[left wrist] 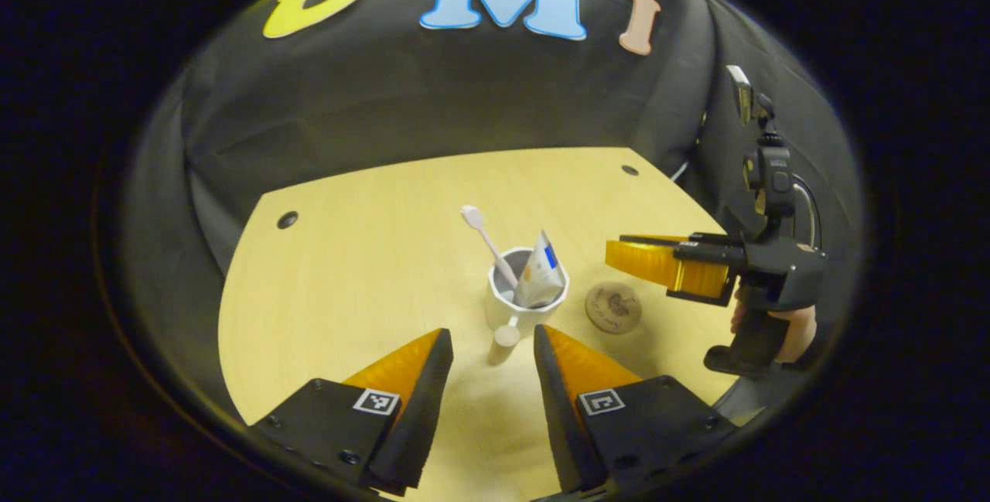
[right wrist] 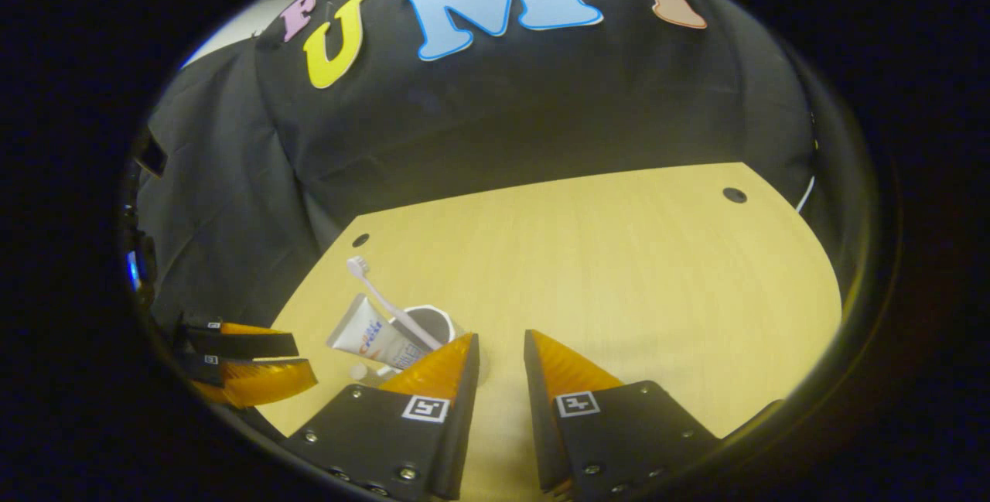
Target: Put the toothbrush and toothpaste on the desktop into the cup, then pick up the cup and place it on the coaster on the desktop.
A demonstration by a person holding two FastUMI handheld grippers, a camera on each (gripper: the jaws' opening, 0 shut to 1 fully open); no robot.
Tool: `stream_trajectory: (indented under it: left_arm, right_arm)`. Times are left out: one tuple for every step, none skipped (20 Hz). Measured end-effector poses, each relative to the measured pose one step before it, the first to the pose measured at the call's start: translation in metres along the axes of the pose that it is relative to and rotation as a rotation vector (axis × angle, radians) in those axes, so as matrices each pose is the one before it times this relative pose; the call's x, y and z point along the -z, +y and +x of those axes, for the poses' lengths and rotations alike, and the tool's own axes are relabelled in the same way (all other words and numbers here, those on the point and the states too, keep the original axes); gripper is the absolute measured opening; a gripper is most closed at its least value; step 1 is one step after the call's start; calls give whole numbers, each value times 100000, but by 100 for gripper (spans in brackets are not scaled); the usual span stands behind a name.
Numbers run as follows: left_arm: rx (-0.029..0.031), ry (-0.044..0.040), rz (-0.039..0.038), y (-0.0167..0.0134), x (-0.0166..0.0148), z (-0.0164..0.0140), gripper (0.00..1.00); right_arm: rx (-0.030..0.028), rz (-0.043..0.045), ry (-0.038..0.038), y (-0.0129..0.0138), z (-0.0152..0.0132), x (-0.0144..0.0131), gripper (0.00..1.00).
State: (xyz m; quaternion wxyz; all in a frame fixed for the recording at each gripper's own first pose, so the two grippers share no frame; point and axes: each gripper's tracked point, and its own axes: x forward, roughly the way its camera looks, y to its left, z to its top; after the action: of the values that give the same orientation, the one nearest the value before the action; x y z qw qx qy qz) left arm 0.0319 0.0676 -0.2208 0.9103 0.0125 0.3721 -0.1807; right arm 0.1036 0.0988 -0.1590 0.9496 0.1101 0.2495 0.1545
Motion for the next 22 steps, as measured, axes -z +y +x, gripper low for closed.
stream_trajectory:
  left_arm:
    - [1001, 3346, 2278, -31, 234, 726, 67]
    - [1187, 2421, 1973, 183, 95, 694, 70]
    - [427, 2868, 1926, 604, 310, 762, 72]
    - [750, 3912, 1993, 487, 439, 575, 69]
    - [718, 3634, 1753, 585, 342, 542, 69]
    - [-244, 3642, 1158, 720, 356, 400, 69]
    - [-59, 3611, 456, 318, 339, 756, 69]
    - [425, 2464, 158, 334, 200, 672, 70]
    - [375, 1709, 451, 128, 232, 625, 69]
    - [75, 1159, 1034, 145, 3, 556, 69]
    - [131, 1557, 1310, -9, -12, 501, 69]
    - [-130, 1961, 1561, 155, 132, 382, 69]
    - [-591, 1881, 1606, 130, -38, 382, 75]
    - [-561, 2049, 1530, 141, 29, 347, 63]
    - [-72, 2478, 1621, -27, 168, 452, 69]
    - [-67, 1587, 1145, -16, 259, 513, 64]
    - [139, 941, 1359, -107, -59, 391, 64]
    - [-65, 575, 1378, -19, -17, 408, 60]
    - [-153, 679, 1174, -3, 29, 302, 59]
    - [-301, 616, 797, 41, 20, 283, 57]
    - [17, 383, 546, -145, 56, 321, 57]
    - [837, 384, 5, -119, 39, 118, 57]
  right_arm:
    - [1253, 1470, 182, -675, -261, 85, 36]
    - [1505, 1445, 7, -696, -302, 109, 36]
    - [1616, 1393, -14, -770, -315, 113, 36]
    - [1587, 1561, 31, -810, -328, 217, 36]
    - [1302, 1711, -6, -647, -322, 160, 36]
    - [1458, 1740, 75, -736, -103, 177, 36]
    - [1438, 1598, 329, -786, -237, 175, 36]
    - [1837, 1818, 593, -910, -337, 328, 36]
    - [1394, 1832, 244, -790, -83, 252, 36]
    - [1410, 1822, 22, -735, -164, 8, 36]
    - [1323, 1508, 91, -707, -192, 42, 36]
    - [1453, 1411, 89, -863, -72, 43, 36]
    - [1397, 1176, 289, -723, -151, 119, 36]
    - [1083, 678, 445, -701, -114, 258, 36]
    - [1410, 715, 841, -784, 9, 279, 36]
    - [685, 693, 770, -398, -15, 211, 36]
    - [624, 699, 706, -393, 54, 162, 36]
    - [404, 584, 589, -298, 20, 176, 36]
    - [541, 537, 788, -320, 56, 229, 36]
    - [365, 436, 870, -262, 35, 267, 35]
    - [241, 290, 749, -171, 75, 204, 36]
    - [314, 125, 518, -200, 75, 88, 36]
